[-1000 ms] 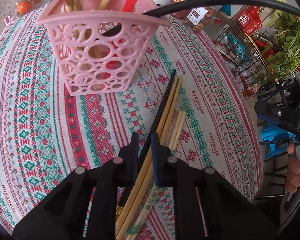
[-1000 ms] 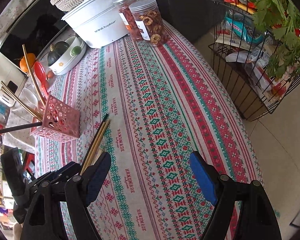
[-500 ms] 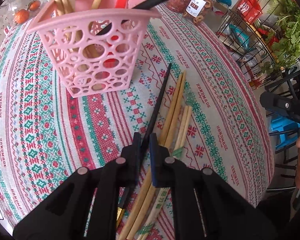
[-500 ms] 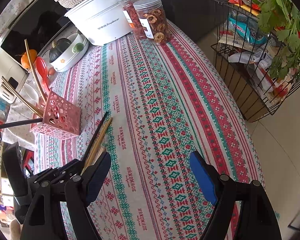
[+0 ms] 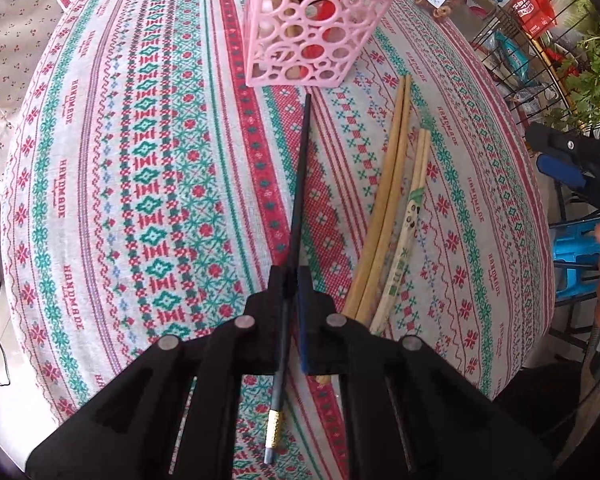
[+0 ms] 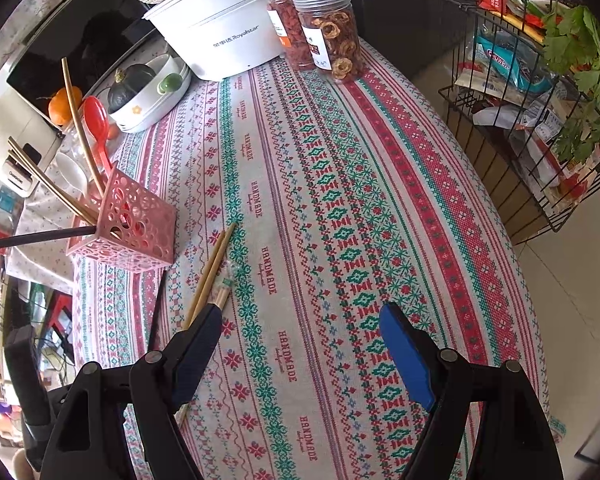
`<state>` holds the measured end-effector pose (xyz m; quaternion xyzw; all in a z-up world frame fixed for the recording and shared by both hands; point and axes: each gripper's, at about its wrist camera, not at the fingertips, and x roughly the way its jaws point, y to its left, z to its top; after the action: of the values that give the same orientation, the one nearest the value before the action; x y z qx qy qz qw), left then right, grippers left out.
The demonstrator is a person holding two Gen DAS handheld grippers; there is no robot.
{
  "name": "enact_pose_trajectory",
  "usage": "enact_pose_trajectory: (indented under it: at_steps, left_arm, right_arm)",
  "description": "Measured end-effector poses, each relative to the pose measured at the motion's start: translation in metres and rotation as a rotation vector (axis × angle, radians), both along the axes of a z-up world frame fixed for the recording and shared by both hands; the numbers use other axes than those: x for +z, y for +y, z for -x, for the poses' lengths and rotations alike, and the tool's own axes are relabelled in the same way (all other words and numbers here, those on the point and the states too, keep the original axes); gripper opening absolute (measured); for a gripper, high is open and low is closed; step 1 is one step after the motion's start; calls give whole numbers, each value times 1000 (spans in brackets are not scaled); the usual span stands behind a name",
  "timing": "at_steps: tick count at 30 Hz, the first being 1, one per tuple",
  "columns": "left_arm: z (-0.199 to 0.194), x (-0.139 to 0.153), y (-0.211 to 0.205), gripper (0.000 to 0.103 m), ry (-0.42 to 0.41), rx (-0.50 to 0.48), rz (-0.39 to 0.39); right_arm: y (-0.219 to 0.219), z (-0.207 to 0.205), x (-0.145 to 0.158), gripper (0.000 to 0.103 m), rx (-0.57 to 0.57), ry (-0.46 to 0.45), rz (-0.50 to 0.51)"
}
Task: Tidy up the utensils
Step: 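Lift the black chopstick with the left tool while the right tool grasps a wooden chopstick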
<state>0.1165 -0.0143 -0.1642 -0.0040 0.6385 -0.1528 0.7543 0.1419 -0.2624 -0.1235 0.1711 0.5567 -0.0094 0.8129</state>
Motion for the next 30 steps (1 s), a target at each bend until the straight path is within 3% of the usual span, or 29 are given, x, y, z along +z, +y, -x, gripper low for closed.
enact_pose_trajectory:
  at_steps: [3, 6, 8, 15, 17, 18, 20, 30]
  left_arm:
    - [2, 4, 6, 8, 1, 4, 38]
    - [-5, 12, 15, 25, -55, 20, 74]
    - [-14, 14, 13, 30, -89, 34, 99]
    - [-43, 0, -4, 30, -157, 70, 110]
    - [-45, 0, -11, 28, -180, 65, 92]
    - [-46, -1, -14, 17, -167, 53, 72]
    - [-45, -2, -19, 6, -171, 30, 33]
    - [-29, 24, 27, 6, -183, 76, 112]
  right_arm:
    - [5, -2, -1, 82, 18, 4, 1]
    - [9, -3, -4, 82, 28, 12, 5]
    - [9, -4, -6, 82, 29, 21, 3]
    - [8, -4, -13, 82, 17, 44, -2]
    - [9, -5, -16, 82, 11, 56, -11]
    - [9, -5, -18, 82, 8, 63, -16]
    - [12, -7, -22, 82, 4, 77, -29]
    - [53, -19, -48, 80, 36, 141, -51]
